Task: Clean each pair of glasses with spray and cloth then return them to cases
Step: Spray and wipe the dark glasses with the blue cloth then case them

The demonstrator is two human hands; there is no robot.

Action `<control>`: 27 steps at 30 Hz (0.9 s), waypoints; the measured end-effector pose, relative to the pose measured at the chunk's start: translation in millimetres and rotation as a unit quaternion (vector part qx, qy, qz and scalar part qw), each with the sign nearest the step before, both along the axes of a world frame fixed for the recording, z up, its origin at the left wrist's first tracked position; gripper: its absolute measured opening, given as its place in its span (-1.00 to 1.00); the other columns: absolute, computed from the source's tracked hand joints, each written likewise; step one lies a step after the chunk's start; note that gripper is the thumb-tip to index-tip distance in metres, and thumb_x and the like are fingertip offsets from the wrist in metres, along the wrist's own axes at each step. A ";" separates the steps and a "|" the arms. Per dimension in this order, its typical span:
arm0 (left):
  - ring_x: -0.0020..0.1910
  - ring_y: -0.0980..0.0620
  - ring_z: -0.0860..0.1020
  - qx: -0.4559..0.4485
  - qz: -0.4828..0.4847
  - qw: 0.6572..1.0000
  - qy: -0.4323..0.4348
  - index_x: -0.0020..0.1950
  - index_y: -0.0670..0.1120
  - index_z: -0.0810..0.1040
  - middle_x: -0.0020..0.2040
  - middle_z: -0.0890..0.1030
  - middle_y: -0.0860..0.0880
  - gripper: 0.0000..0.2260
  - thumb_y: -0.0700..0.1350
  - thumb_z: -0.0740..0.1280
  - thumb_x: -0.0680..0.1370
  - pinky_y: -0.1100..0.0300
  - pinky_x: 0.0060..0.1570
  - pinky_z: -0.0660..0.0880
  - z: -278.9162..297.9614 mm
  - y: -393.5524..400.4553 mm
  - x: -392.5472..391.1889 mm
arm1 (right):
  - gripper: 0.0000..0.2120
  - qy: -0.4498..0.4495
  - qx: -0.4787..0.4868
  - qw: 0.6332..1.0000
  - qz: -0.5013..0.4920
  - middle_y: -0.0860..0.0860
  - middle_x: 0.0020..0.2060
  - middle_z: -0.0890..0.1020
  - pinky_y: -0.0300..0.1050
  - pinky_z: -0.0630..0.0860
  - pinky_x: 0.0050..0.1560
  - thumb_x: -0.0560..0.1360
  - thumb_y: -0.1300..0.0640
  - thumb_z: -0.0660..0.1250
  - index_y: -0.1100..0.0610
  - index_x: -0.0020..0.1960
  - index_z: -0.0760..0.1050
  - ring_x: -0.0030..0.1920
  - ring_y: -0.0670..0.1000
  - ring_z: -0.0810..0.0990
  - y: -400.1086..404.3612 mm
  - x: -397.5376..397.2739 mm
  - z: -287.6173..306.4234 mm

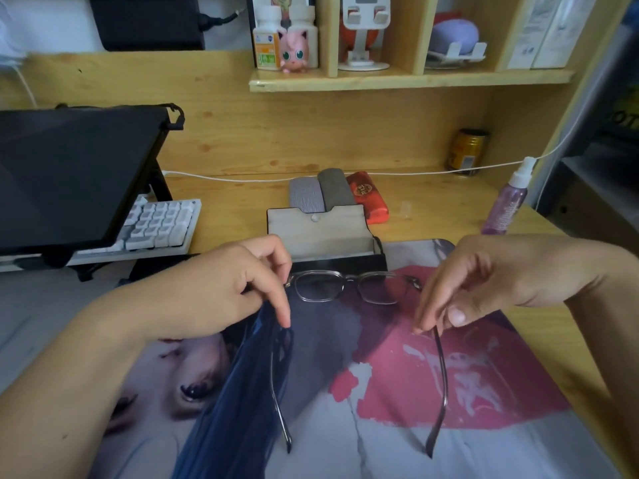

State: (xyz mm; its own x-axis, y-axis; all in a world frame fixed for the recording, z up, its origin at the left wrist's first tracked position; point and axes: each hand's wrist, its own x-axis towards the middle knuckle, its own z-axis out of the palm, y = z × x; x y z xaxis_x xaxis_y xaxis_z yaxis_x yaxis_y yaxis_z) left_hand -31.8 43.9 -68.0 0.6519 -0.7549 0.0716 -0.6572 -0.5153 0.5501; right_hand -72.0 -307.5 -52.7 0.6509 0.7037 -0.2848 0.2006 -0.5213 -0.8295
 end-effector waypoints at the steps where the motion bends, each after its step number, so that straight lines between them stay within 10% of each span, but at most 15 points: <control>1: -0.13 -0.03 0.53 -0.004 -0.001 1.000 0.007 -0.23 0.22 0.73 0.00 0.50 0.14 -0.45 -0.46 0.28 0.49 0.07 -0.14 0.46 3.4 0.7 -1.7 | -0.75 0.005 0.002 1.000 -0.001 0.15 0.11 0.71 -0.07 0.58 0.14 0.53 0.21 0.41 0.14 0.20 0.67 0.08 0.14 0.70 -0.7 -0.4 0.5; 4: -0.21 -0.04 0.52 -0.130 0.035 0.991 0.018 -0.23 0.13 0.74 -0.11 0.58 0.05 -0.57 -0.37 0.26 0.47 0.18 -0.23 0.39 4.1 0.9 2.1 | -0.71 -0.037 0.067 0.995 -0.058 0.18 0.12 0.70 0.15 0.63 -0.02 0.51 0.06 0.46 0.16 0.18 0.67 -0.22 0.09 0.72 -1.8 0.5 3.3; 8: -0.22 0.06 0.48 -0.267 0.226 0.931 -0.102 -0.14 0.02 0.70 -0.16 0.54 -0.02 -0.63 -0.43 0.28 0.50 0.33 -0.23 0.35 -31.5 -11.7 25.7 | -0.80 -0.093 0.240 0.915 -0.311 0.12 -0.27 0.63 -0.21 0.34 -0.46 0.43 0.11 0.46 0.21 -0.02 0.67 -0.49 -0.01 0.36 4.9 10.3 -6.7; 11: -0.18 0.12 0.49 -0.265 0.299 0.907 -0.133 0.00 0.08 0.67 -0.09 0.46 0.10 -0.67 -0.36 0.32 0.51 0.42 -0.16 0.36 -52.4 -18.7 38.6 | -0.84 -0.211 0.135 0.869 -0.427 -0.07 -0.43 0.50 -0.26 0.28 -0.44 0.50 0.06 0.42 0.17 -0.10 0.64 -0.42 -0.05 0.35 21.9 20.7 -26.5; 20: 0.02 0.25 0.46 -0.168 0.244 0.955 -0.029 0.41 0.23 0.39 0.16 0.29 0.22 -0.63 0.04 0.33 0.61 0.20 0.18 0.43 -58.8 -16.9 39.5 | -0.90 -0.333 -0.335 0.881 -0.031 -0.17 -0.33 0.60 -0.45 0.33 -0.31 0.47 0.10 0.49 0.03 -0.02 0.72 -0.34 -0.25 0.50 106.6 92.1 25.3; 27: 0.17 0.28 0.38 -0.170 0.225 0.959 -0.022 0.47 0.23 0.33 0.23 0.29 0.17 -0.56 0.07 0.34 0.61 0.21 0.26 0.34 -59.1 -15.1 39.0 | -0.89 -0.363 -0.415 0.829 0.096 -0.17 -0.40 0.50 -0.24 0.32 -0.38 0.44 0.17 0.36 0.00 -0.08 0.61 -0.35 -0.12 0.47 134.0 105.4 11.6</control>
State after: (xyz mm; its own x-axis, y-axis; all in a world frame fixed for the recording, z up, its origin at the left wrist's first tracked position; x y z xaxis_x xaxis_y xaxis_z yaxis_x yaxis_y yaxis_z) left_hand 7.2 28.8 -127.1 0.8966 -0.3262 0.2996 -0.4375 -0.5475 0.7133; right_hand 33.4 -173.5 -41.1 0.7608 0.5730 -0.3047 0.6360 -0.7517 0.1745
